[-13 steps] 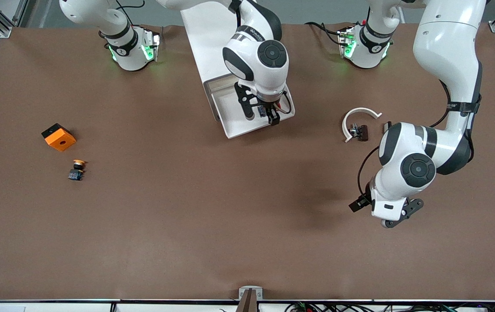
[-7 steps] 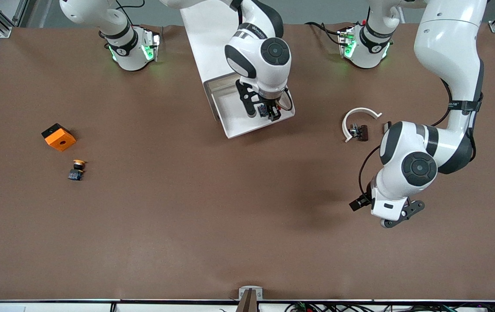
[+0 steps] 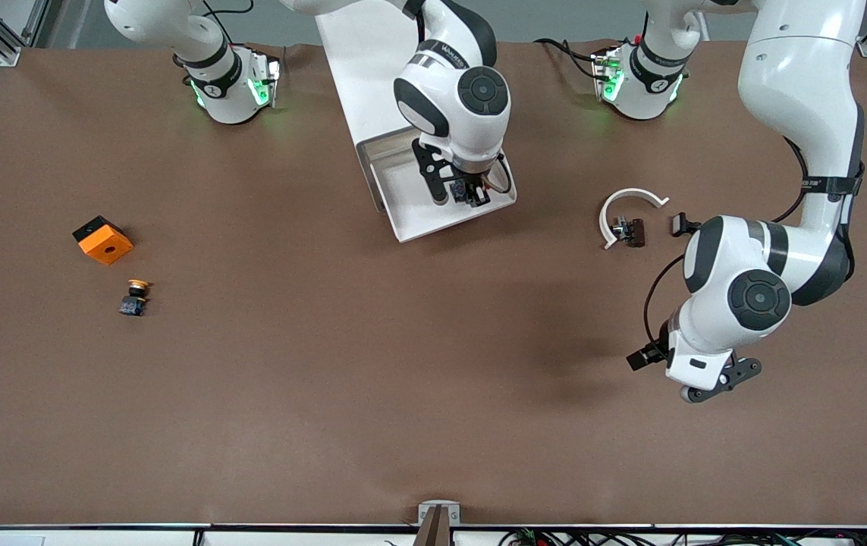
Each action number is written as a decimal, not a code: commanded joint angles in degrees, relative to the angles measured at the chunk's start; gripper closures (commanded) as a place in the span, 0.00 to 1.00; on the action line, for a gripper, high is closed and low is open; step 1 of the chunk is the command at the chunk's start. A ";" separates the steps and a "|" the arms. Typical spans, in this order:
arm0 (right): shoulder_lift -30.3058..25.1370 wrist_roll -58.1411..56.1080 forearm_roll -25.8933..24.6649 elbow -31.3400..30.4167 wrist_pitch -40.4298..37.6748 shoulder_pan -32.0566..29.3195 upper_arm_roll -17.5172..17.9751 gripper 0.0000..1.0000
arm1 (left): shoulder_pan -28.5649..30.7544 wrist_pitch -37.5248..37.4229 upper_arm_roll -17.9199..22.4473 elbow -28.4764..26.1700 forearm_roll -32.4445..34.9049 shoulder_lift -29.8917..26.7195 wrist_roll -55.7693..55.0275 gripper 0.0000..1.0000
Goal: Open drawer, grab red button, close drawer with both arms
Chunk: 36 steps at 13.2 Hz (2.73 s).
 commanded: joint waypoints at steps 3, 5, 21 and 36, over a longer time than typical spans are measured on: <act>-0.25 -0.48 -0.11 3.49 -1.93 -0.31 -0.50 1.00 | 0.69 0.22 -0.53 -0.87 0.27 -1.10 1.90 0.00; -0.25 -4.41 -0.02 7.78 -7.88 -2.06 -0.58 1.00 | 0.69 0.13 -0.62 -0.87 0.18 -1.10 2.44 0.00; -11.48 -66.89 -1.78 0.99 -14.96 -25.61 -1.02 1.00 | -0.63 -6.90 -7.82 -0.60 -5.54 -1.45 -10.38 0.00; -25.55 -95.14 -10.66 -31.36 5.59 -43.02 -1.11 1.00 | -8.62 -9.45 -16.79 -0.86 -4.57 -3.29 -24.71 0.00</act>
